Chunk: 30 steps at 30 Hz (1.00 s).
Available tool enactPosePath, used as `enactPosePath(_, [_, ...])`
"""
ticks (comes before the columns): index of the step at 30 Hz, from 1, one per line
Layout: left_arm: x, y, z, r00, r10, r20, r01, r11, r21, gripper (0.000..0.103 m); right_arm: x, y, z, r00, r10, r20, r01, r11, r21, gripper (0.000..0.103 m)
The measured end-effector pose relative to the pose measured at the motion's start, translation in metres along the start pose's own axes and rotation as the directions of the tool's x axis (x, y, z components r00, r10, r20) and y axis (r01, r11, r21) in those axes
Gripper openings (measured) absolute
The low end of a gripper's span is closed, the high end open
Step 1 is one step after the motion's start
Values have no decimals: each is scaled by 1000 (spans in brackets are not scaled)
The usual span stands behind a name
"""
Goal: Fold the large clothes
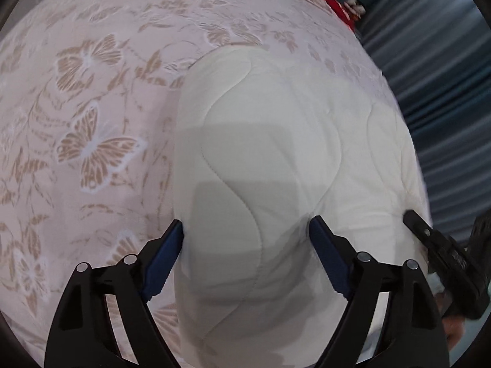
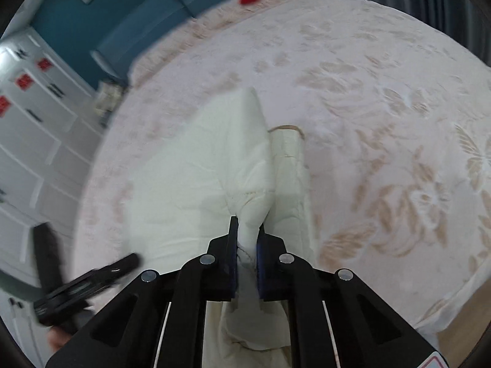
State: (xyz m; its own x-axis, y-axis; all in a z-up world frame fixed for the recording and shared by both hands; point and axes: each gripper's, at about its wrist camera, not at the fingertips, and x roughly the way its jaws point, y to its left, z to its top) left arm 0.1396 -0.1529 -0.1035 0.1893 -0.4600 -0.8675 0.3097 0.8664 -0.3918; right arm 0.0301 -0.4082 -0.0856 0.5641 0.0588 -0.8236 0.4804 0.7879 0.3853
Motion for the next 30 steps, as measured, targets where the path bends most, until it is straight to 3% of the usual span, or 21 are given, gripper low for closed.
enactPosePath(3, [13,-13,-2,998,63,13,-64,997,51,85,43,-17,-12,995,-53,-85,56,998,32,11])
enactPosePath(5, [19,-15,-4,995,100,15,-101,993,66,87,52,-18,-17,994,-69,-90,72,997,26,12])
enactPosePath(11, [30,8,-9,998,59,-27,-59,998,-18,90,68,-24,-19,992,-50,-114,55,998,39,16])
enactPosePath(18, [31,6,-14,995,96,-8,-96,995,-4,95,68,-46,-20,993,27,-116,-10,990,138,20])
enactPosePath(20, [28,6,-14,996,90,-9,-91,996,-12,97,61,-46,-18,993,24,-115,-7,989,145,26])
enactPosePath(23, [9,14,-7,1000,9,-21,-10,998,-54,95,38,-39,-8,994,16,-110,2,986,168,41])
enactPosePath(25, [-7,23,3,998,-67,11,68,995,-77,96,26,-38,0,994,59,-94,-40,979,199,62])
enactPosePath(28, [-16,40,23,991,-128,29,130,982,-134,98,23,-38,13,986,140,-95,-113,962,248,70])
enactPosePath(30, [-4,53,34,979,-204,-8,198,960,-199,98,40,-39,22,971,189,-150,-142,950,280,74])
